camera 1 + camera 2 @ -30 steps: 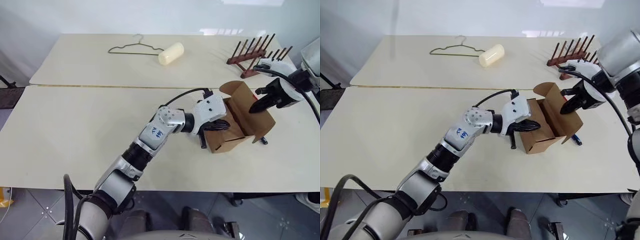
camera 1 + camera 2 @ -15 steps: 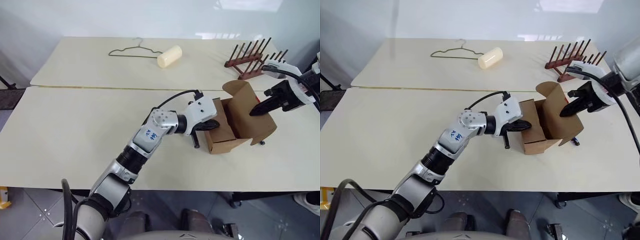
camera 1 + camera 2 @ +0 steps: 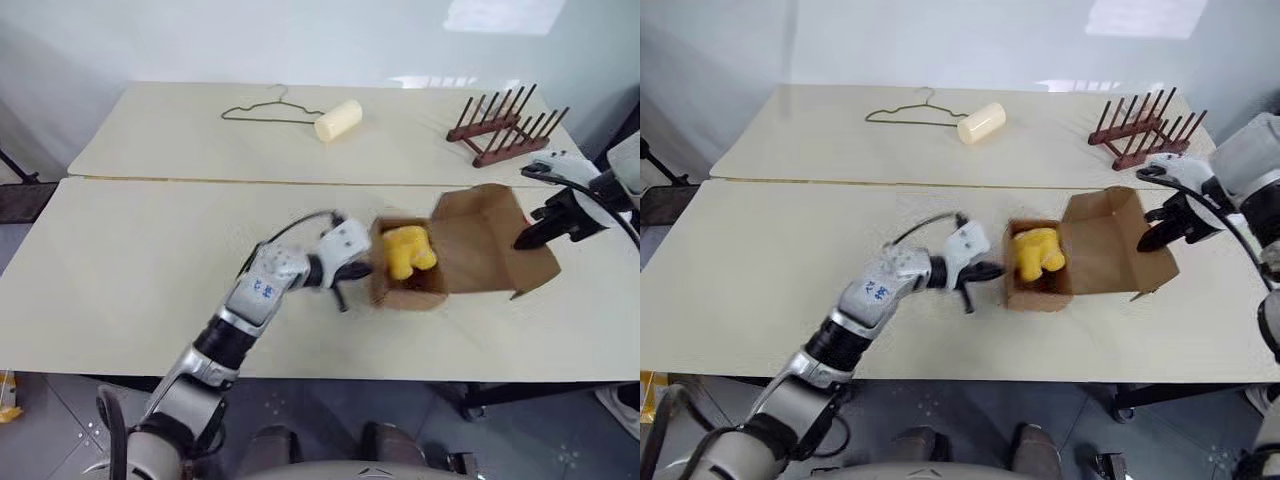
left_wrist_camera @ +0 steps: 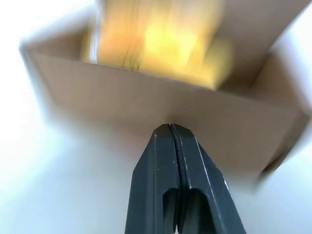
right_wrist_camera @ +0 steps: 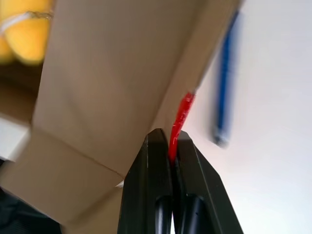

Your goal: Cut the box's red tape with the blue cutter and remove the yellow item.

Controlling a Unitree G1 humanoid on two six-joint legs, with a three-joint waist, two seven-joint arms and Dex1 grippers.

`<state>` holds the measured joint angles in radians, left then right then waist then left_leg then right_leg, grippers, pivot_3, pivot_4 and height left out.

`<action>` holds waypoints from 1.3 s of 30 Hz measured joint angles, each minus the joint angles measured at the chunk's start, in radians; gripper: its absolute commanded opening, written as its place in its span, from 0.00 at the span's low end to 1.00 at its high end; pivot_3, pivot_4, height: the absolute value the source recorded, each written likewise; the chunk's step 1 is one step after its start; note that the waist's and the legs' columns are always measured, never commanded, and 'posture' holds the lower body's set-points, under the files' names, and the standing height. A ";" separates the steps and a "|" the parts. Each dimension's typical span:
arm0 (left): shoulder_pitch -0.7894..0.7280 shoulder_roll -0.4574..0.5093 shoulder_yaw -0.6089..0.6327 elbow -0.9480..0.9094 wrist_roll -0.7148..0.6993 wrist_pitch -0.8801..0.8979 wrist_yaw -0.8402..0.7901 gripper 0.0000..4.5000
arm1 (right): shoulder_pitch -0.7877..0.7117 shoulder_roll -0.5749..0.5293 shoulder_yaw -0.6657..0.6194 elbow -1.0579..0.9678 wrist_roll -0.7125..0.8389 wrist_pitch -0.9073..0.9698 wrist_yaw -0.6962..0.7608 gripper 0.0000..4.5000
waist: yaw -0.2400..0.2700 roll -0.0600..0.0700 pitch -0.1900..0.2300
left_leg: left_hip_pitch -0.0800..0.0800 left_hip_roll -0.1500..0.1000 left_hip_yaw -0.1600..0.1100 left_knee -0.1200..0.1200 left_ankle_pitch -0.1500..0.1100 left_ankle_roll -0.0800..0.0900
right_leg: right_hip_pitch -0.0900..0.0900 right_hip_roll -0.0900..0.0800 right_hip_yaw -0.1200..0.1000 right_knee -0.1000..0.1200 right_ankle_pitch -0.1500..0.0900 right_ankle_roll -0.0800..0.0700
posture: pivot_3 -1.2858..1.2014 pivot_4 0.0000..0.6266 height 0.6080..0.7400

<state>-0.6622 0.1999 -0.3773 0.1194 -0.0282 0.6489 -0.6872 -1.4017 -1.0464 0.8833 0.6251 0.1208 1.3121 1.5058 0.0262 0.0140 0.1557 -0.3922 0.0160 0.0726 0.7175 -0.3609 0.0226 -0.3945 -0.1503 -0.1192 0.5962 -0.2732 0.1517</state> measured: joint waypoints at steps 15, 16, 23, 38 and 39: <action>-0.001 0.068 0.049 -0.157 -0.029 0.166 0.037 0.06 | 0.155 0.075 -0.235 -0.119 0.069 0.139 -0.163 0.07 | -0.004 0.004 0.002 | -0.001 0.000 0.000 -0.003 0.000 0.000 | -0.002 0.000 -0.001 0.000 0.000 0.000 | 0.52 0.24 1.00; 0.000 0.087 0.058 -0.182 -0.039 0.186 0.029 0.09 | 0.171 0.079 -0.263 -0.119 0.074 0.138 -0.180 0.10 | -0.004 0.004 0.002 | -0.001 0.000 0.000 -0.003 0.000 0.000 | -0.002 0.000 -0.001 0.000 0.000 0.000 | 0.52 0.24 1.00; 0.067 0.269 0.176 -0.333 -0.129 0.248 -0.055 0.53 | 0.361 0.106 -0.589 -0.155 0.170 -0.043 -0.266 0.60 | -0.006 0.004 0.003 | 0.000 0.000 0.001 -0.004 0.000 0.000 | -0.002 0.001 -0.001 -0.001 0.000 0.000 | 0.52 0.24 1.00; 0.645 0.539 0.815 -0.355 -0.403 -0.079 -0.310 0.99 | 0.819 0.211 -1.133 -0.269 0.361 -1.041 -0.093 1.00 | -0.030 0.002 0.005 | 0.006 0.002 0.006 -0.013 0.001 -0.001 | 0.000 0.002 0.001 -0.004 0.000 0.000 | 0.52 0.24 1.00; 0.693 0.557 0.860 -0.345 -0.409 -0.093 -0.323 0.99 | 0.862 0.212 -1.126 -0.319 0.377 -1.061 -0.051 1.00 | -0.030 0.002 0.005 | 0.007 0.002 0.006 -0.014 0.001 -0.002 | 0.000 0.002 0.001 -0.005 0.000 0.000 | 0.52 0.24 1.00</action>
<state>0.0310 0.7573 0.4827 -0.2255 -0.4367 0.5564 -1.0099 -0.5393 -0.8342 -0.2427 0.3063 0.4974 0.2513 1.4553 -0.0039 0.0158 0.1608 -0.3855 0.0183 0.0784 0.7032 -0.3602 0.0211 -0.3949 -0.1486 -0.1184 0.5916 -0.2736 0.1517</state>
